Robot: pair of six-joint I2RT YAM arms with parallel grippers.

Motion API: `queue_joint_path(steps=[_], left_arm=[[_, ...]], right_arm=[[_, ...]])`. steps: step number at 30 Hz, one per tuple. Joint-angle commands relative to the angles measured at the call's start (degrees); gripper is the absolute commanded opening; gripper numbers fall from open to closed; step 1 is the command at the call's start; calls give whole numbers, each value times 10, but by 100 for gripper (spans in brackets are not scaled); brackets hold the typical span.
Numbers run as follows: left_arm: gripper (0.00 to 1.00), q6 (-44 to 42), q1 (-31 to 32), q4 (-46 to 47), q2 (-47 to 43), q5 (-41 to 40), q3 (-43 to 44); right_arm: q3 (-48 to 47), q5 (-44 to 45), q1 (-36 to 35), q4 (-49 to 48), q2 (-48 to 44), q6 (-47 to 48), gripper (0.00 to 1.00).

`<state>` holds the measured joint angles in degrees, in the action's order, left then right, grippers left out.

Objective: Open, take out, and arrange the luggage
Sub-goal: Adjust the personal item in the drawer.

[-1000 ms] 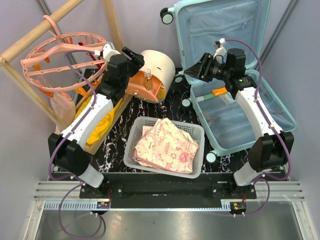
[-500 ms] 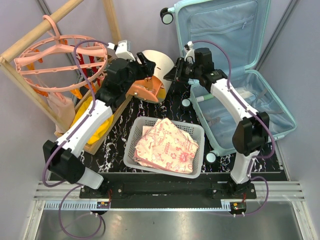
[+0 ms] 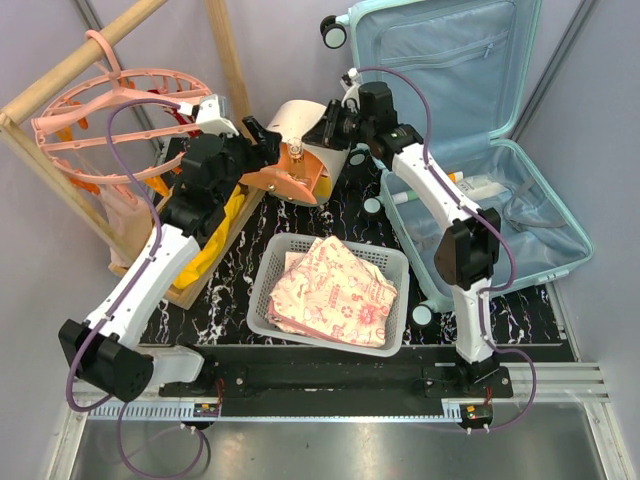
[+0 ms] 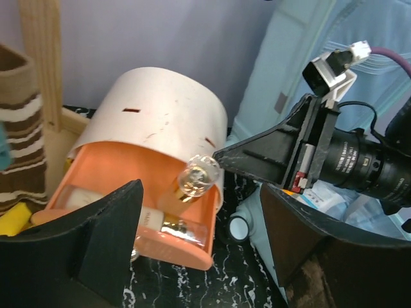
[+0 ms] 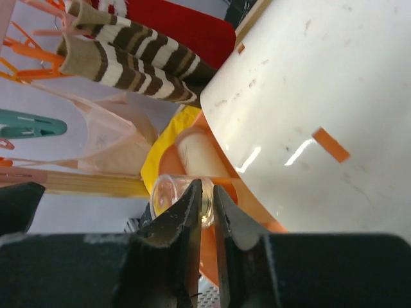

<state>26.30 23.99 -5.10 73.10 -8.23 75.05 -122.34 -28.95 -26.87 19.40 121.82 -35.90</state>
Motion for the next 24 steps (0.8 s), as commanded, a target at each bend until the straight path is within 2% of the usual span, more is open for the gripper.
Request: queue_joint_path(steps=[1,7,11,13,18,24], left_arm=[[78,6,-19,0,-36,-16,-18],[78,2,-33,-7,-51,-7,-41],[78,-30,-33,1,-36,62,-32],[78,-36,-32,-7,-12,101,-13],[78,-44,-32,-50,48,138,42],[78,-38,-32,-68,87,97,59]], right_arm=[[-78,0,-17,-3,45,-23,21],[-132,15,-39,16,79,-41,21],[-143,37,-47,23,85,-55,21],[-146,51,-48,26,85,-54,21],[-160,65,-48,35,90,-57,20],[-165,66,-48,37,90,-58,21]])
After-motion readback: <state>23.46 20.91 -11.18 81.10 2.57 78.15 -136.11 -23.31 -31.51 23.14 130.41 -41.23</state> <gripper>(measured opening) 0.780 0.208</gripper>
